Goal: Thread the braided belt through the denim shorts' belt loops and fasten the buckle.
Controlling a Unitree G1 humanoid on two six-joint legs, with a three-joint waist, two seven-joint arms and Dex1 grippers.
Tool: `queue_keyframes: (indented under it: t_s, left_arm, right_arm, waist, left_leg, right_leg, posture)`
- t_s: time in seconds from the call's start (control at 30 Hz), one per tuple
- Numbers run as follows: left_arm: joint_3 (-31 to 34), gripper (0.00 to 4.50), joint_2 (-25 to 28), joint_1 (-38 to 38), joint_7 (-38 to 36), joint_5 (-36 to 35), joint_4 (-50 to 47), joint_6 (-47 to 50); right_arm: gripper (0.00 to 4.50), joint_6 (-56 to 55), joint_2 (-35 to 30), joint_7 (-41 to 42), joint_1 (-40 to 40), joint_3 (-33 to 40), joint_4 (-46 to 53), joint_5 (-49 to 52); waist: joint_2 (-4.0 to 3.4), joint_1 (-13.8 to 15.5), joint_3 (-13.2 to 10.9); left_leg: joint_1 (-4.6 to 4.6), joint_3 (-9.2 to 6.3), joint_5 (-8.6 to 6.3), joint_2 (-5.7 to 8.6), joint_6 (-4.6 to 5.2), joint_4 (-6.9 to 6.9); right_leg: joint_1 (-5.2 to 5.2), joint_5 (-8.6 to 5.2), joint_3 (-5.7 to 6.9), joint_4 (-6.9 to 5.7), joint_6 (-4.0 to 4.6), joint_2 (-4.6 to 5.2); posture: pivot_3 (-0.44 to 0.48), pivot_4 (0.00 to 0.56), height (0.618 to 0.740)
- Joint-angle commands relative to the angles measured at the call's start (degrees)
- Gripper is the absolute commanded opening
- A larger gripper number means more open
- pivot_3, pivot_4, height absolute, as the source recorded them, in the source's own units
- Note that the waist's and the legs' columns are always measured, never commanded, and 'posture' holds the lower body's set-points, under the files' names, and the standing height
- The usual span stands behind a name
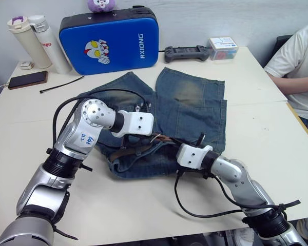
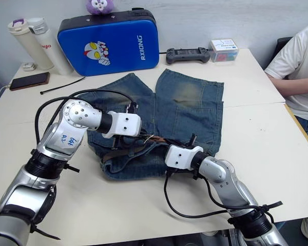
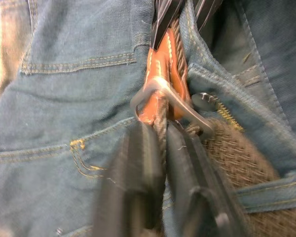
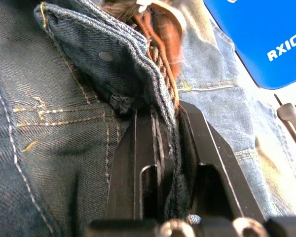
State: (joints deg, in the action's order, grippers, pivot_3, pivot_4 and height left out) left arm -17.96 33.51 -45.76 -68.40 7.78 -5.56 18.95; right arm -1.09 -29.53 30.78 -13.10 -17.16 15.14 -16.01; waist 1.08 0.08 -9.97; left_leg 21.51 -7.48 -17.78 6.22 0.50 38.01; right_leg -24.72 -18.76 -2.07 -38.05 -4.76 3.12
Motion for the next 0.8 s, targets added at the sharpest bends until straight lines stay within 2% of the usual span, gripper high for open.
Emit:
queue_keyframes:
  t_s: [0.03,0.13,0.2,0.57,0.8]
  left_arm:
    - [1.1,2.49,-0.4,0.5,-0.8,-4.3,-3.8,3.8]
    - [1.0,3.84,0.1,0.7,-1.0,-5.8,-5.0,5.0]
    - [1.3,4.47,0.7,1.0,-1.0,-6.6,-5.7,5.5]
    - [6.2,4.47,9.2,-2.7,-1.0,-8.0,0.1,1.5]
    - [5.6,4.47,12.9,-2.4,-1.4,-6.3,4.1,-3.6]
  right_arm:
    - [0.0,0.1,0.4,0.0,-0.6,1.4,1.5,0.4]
    - [0.0,0.2,0.4,0.3,-0.8,1.4,1.6,0.5]
    - [0.0,0.3,0.4,0.4,-0.8,1.4,1.6,0.5]
    - [0.0,0.6,0.5,1.0,-0.5,1.3,2.0,0.6]
    - [0.0,0.9,0.9,1.1,-0.6,1.3,2.1,0.7]
  waist:
    - [0.0,-0.1,0.0]
    - [0.0,-0.1,0.0]
    - [0.0,-0.1,0.0]
    - [0.0,0.0,0.0]
    - [0.0,-0.1,0.0]
  left_leg:
    - [0.0,0.0,0.0,0.0,0.0,0.0]
    - [-0.02,0.0,0.0,-0.01,0.0,0.0]
    - [-0.02,0.0,0.0,-0.01,0.0,0.0]
    - [-0.03,-0.01,0.0,-0.01,-0.01,-0.01]
    - [-0.03,0.0,0.0,-0.01,-0.01,-0.01]
  right_leg:
    - [0.0,0.0,-0.01,-0.01,0.0,0.0]
    - [0.0,0.0,-0.01,-0.01,0.0,-0.01]
    - [0.0,0.0,-0.01,-0.01,0.0,-0.01]
    - [0.01,0.0,0.0,0.01,0.0,0.0]
    - [0.0,0.0,0.0,0.0,0.0,-0.01]
  posture:
    - [0.0,0.15,0.74]
    - [0.0,0.15,0.74]
    - [0.0,0.15,0.74]
    - [0.0,0.15,0.74]
    - [0.0,0.15,0.74]
